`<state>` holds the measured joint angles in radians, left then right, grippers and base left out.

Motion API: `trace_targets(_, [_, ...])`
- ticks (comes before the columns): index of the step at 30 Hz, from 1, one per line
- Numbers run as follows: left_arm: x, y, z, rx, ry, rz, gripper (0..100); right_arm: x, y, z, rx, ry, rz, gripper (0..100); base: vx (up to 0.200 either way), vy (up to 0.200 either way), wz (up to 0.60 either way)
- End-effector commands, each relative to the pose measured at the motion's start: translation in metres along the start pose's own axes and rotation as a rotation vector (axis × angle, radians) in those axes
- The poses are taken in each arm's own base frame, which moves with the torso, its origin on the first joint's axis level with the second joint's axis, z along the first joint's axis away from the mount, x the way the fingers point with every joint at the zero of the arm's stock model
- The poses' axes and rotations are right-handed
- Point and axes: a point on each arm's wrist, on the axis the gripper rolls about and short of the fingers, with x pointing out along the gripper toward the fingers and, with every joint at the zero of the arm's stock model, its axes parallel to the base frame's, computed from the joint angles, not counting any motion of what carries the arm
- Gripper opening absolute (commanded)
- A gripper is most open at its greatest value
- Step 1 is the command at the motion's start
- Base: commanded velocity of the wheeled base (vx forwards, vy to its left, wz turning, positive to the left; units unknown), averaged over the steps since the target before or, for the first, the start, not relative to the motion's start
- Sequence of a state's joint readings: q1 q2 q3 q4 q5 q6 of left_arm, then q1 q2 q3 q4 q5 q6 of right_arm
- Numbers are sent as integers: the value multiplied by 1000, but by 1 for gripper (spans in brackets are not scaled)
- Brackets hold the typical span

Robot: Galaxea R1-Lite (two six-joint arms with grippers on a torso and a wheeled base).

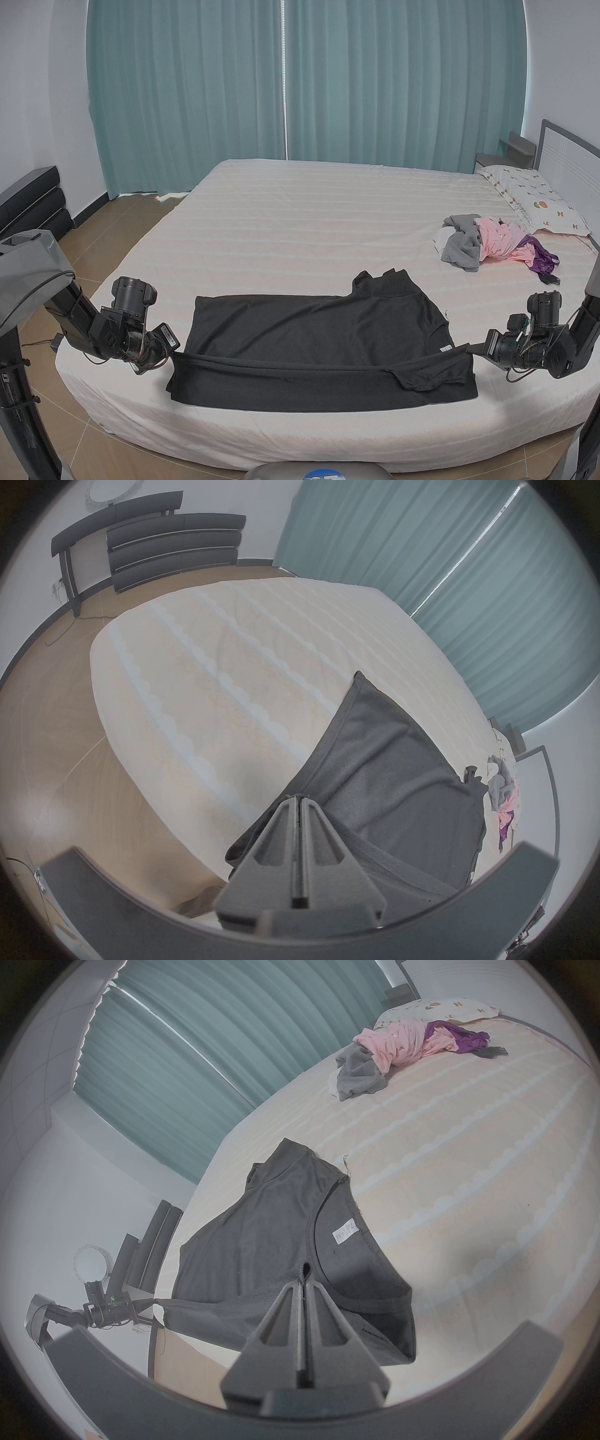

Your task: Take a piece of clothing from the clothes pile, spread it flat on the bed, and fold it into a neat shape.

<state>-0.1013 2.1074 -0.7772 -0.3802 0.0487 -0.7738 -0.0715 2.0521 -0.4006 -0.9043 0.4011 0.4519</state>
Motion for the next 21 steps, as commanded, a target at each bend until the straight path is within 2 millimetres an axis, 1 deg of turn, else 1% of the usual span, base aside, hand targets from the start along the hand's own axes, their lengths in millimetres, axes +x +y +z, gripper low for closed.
trace_targets(1, [7,1,0,-3,6,9,0,14,-3,4,1,10,-3,0,0,0,0])
trace_targets(2, [10,1,0,-1,10,11,0,21,-5,4,3,18,-13,0,0,0,0])
trace_targets(3, [10,1,0,-1,9,10,0,22,-6,4,5,19,-14,0,0,0,0])
trace_targets(4, [14,1,-1,2,18,13,0,28,-8,4,6,26,-17,0,0,0,0])
trace_targets(7, [19,0,-1,10,24,16,0,34,-10,5,9,28,-18,0,0,0,0])
trace_targets(8, [25,0,-1,10,27,20,0,40,-12,7,9,30,-19,0,0,0,0])
trace_targets(13, [35,-2,1,10,29,20,0,49,-15,9,9,30,-19,0,0,0,0])
trace_targets(21, [41,-7,3,9,22,12,0,62,-20,12,11,34,-21,0,0,0,0])
